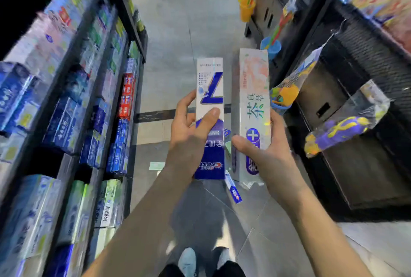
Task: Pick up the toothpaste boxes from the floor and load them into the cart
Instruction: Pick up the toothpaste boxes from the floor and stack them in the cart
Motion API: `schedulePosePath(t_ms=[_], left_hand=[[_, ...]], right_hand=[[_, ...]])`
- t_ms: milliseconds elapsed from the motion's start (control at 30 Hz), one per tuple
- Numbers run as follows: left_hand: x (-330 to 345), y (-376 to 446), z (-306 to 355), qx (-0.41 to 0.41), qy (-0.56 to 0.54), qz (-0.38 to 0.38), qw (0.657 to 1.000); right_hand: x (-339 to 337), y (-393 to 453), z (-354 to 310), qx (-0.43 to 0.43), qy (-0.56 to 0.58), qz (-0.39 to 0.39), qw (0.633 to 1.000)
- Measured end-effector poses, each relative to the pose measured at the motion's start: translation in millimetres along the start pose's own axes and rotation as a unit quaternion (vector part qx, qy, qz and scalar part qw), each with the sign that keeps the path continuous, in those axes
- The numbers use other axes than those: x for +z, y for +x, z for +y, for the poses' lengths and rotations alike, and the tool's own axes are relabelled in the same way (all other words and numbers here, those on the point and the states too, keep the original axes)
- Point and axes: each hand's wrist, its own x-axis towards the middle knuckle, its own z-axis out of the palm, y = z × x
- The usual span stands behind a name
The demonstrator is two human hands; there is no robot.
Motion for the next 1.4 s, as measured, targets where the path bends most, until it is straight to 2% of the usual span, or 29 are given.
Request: schedulePosePath(t_ms=[133, 333, 600, 700, 800, 933, 1033, 1233, 1333, 1400], left_hand=[[32.6, -36.1, 91.6, 0.01, -0.023, -0.01, 1.0], [61.5, -74.0, 159.5, 0.025, -0.006, -0.031, 0.999], [92.9, -91.1, 185.4, 0.051, 0.01, -0.137, 0.989], [101.9, -96.0, 186.5, 0.049, 0.009, -0.199, 0.979], [113.7, -107.2, 180.6, 0.03, 0.006, -0.295, 0.955], [134.7, -143.4, 162.4, 0.004, 0.001, -0.423, 0.906], [147.1, -196.0, 146.6, -0.03, 0.014, -0.529, 0.848], [157.7, -327.5, 118.6, -0.106, 0.035, -0.72, 0.685], [155.0, -395.2, 104.7, -0.126, 0.051, -0.781, 0.61], [152.0, -437.9, 93.7, -0.125, 0.065, -0.805, 0.576]], right_hand=[[-4.9, -32.7, -97.2, -0.042, 0.011, 0.036, 0.998], [-19.4, -68.7, -165.6, -0.09, 0.004, 0.088, 0.992], [-27.6, -116.0, -191.1, -0.131, 0.009, 0.174, 0.976], [-22.3, -143.0, -188.7, -0.141, 0.01, 0.247, 0.959], [-13.7, -178.7, -181.7, -0.142, 0.028, 0.336, 0.931], [-1.3, -242.8, -169.2, -0.143, 0.044, 0.464, 0.873], [9.4, -304.7, -155.1, -0.127, 0.065, 0.566, 0.812], [40.4, -426.2, -120.9, -0.121, 0.09, 0.747, 0.648], [51.8, -480.1, -101.0, -0.125, 0.12, 0.807, 0.565], [57.3, -517.5, -88.9, -0.135, 0.132, 0.833, 0.52]])
